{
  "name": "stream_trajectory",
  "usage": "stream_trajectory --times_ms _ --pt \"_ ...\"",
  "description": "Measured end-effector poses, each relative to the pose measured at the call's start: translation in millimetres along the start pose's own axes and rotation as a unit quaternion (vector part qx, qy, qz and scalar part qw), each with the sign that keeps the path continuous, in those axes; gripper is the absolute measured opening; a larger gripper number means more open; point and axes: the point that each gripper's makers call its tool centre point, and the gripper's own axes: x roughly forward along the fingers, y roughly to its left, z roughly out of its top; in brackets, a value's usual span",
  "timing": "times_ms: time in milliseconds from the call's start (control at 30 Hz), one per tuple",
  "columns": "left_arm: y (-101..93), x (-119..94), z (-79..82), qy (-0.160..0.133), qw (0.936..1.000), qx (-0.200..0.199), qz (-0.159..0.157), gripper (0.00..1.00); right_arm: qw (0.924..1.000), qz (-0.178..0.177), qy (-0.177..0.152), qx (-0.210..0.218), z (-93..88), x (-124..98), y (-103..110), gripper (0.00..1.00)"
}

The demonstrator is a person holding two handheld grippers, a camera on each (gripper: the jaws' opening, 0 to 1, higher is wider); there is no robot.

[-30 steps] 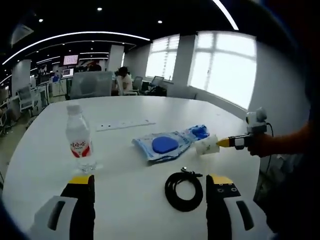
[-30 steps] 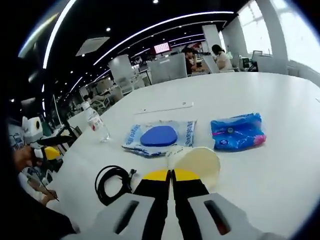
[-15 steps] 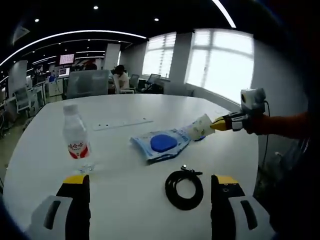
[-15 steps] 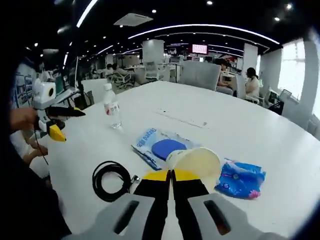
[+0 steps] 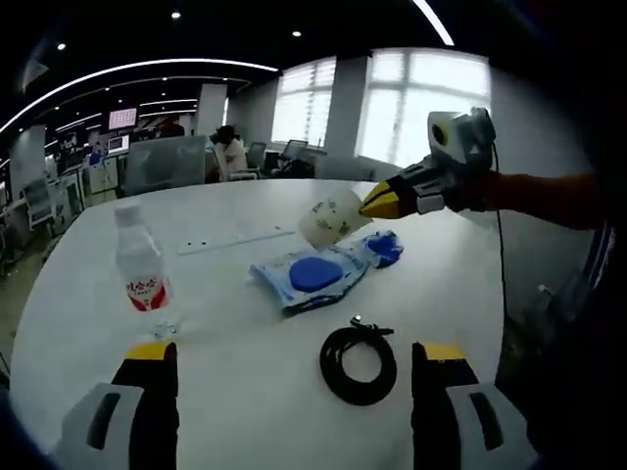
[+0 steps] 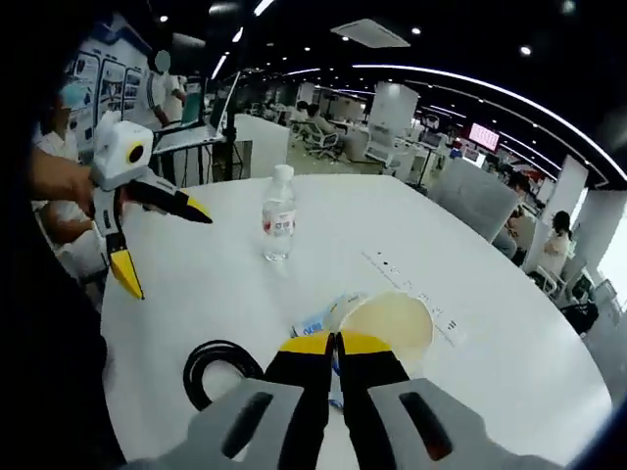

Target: Arrange the tabletop items into an orderly group along one side of the table until the central work area is clear of visible clutter.

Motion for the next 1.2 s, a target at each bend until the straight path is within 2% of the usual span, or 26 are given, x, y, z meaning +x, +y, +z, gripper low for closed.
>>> stream_trajectory --times_ms 233,300,500,567,700,933,1067,1200 --pt "-6.3 -7 -4.7 0.007 0.9999 0.013 0.001 0.99 0.9971 0.039 0.004 -0.065 15.6 34 6 0.00" --pt "-4.8 -9 -6.1 0.006 0.9999 0.012 0.002 0.99 0.9966 0.043 0.002 -0.070 19.7 41 8 0.00" --pt "1.8 -17 -8.0 -0.001 0.9998 0.002 0.019 0.99 0.9925 0.068 0.019 -0.100 21.8 64 14 0.00" --pt "2.2 -18 -9.5 0.000 0.9998 -0.001 0.022 0.99 0.9890 0.073 0.026 -0.126 21.9 69 16 0.00" --pt "1.5 -19 -12.0 0.002 0.9997 -0.002 0.023 0.98 0.9872 0.079 0.028 -0.136 23.3 76 20 0.00" --pt "-0.5 -20 -16.9 0.007 0.9997 -0.002 0.024 0.97 0.9790 0.096 0.051 -0.173 14.2 97 26 0.00" --pt "-1.4 -20 -19.6 0.011 0.9996 -0.005 0.025 0.96 0.9722 0.110 0.068 -0.195 6.3 109 31 0.00" --pt "-1.0 -20 -20.0 0.011 0.9995 -0.010 0.027 0.96 0.9631 0.123 0.081 -0.225 7.6 117 41 0.00"
